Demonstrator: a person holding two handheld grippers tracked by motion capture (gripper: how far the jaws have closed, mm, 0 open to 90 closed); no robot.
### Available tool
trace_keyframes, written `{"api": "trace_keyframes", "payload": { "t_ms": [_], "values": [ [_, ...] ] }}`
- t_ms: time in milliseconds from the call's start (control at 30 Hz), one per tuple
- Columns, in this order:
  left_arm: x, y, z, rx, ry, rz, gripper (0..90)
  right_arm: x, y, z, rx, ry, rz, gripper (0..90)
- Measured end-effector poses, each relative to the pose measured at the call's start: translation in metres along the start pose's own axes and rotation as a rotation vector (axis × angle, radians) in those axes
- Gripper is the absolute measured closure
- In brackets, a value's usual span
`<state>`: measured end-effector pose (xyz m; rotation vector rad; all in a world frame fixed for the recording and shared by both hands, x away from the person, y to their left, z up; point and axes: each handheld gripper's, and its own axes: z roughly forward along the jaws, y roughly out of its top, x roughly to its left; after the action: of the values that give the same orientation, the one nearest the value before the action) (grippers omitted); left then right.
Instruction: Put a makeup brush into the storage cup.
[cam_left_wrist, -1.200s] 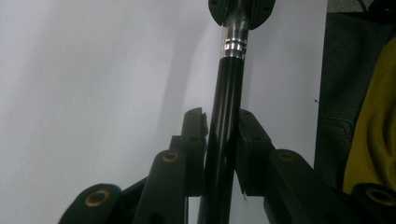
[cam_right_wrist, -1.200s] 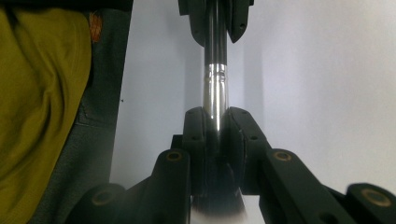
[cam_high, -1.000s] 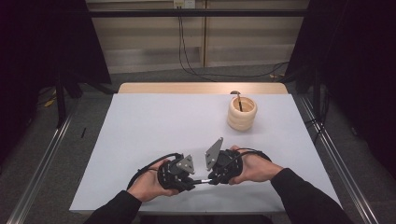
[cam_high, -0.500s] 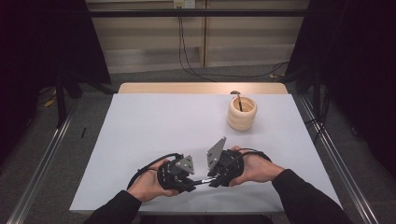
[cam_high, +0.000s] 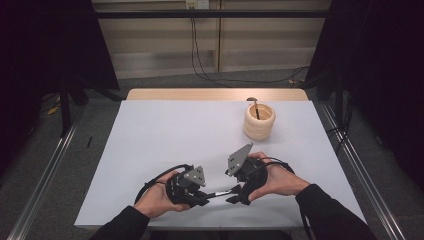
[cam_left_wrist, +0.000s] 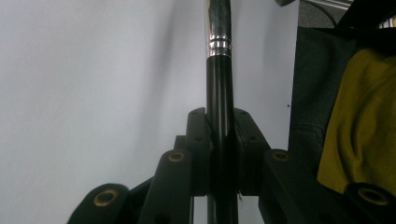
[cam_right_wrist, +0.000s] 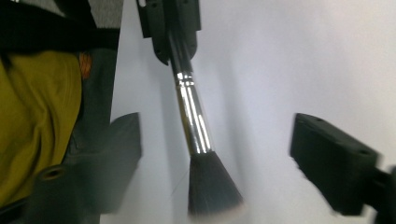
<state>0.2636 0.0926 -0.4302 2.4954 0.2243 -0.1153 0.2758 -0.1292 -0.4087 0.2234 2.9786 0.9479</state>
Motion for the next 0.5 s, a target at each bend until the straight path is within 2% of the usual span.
{"api": "trace_keyframes", "payload": {
  "t_ms": [67,133,200,267,333,367,400,500],
  "values": [
    [0.001,-0.001,-0.001,-0.004,0.004,-0.006,79.4,-0.002,-0.003,-0.002,-0.022,0.002,0.012,10.7],
    [0.002,-0.002,-0.003,-0.007,0.006,-0.007,79.4,-0.002,-0.006,-0.002,-0.043,-0.019,0.026,7.1],
    [0.004,-0.003,-0.004,-0.018,-0.013,-0.012,79.4,-0.002,-0.008,-0.003,-0.062,-0.027,0.042,8.1],
    [0.003,-0.003,-0.005,-0.025,-0.008,-0.016,79.4,-0.002,-0.009,-0.007,-0.089,-0.042,0.063,8.2],
    [0.002,-0.005,-0.005,-0.054,0.002,-0.025,79.4,-0.002,-0.009,-0.01,-0.126,-0.059,0.076,8.2],
    [0.002,-0.005,-0.007,-0.029,0.006,-0.018,79.4,-0.002,-0.01,-0.012,-0.139,-0.061,0.08,8.2],
    [0.002,-0.007,-0.007,-0.053,-0.001,-0.03,79.4,-0.002,-0.01,-0.013,-0.15,-0.068,0.073,8.3],
    [0.0,-0.01,-0.009,-0.062,0.01,-0.042,79.4,0.0,-0.013,-0.017,-0.177,-0.077,0.076,8.0]
  ]
}}
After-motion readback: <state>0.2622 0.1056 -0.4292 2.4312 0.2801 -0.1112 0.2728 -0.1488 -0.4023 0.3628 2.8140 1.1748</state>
